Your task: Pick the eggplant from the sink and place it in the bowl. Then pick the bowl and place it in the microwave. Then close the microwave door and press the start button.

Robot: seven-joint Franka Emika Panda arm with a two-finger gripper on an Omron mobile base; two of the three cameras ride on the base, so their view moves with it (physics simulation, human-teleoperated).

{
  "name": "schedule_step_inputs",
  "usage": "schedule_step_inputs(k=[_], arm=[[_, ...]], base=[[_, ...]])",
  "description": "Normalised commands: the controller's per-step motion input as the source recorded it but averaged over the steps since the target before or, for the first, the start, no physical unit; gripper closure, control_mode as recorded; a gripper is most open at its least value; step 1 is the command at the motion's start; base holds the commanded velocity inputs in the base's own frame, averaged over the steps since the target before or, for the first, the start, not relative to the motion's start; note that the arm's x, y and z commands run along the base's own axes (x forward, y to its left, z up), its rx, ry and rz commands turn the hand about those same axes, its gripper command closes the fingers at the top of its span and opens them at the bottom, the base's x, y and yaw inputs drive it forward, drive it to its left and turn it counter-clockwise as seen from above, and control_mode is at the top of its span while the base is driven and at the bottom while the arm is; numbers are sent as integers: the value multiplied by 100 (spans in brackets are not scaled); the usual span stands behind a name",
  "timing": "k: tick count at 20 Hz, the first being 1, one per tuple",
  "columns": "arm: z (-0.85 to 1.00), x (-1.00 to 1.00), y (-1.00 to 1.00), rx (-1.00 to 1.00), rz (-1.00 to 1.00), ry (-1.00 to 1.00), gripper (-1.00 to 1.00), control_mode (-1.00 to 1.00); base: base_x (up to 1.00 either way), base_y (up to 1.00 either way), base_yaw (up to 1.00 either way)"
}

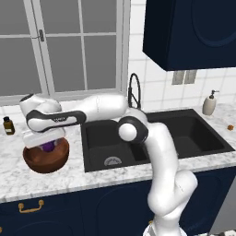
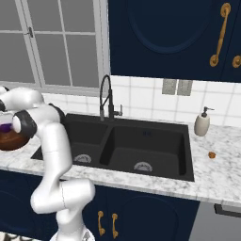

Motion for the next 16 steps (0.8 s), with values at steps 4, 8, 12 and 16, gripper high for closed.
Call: schedule_step_inputs(k=[4,8,12,16], arm=[[-46,0,0,0,-3,0,100,-100],[-53,0,0,0,-2,0,100,-100],[-57,3,0,0,-2,0,100,-100],[-38,31,0,0,-7,1,-100,-100]], base=[[0,0,0],[0,0,0],[0,0,0],[0,0,0]])
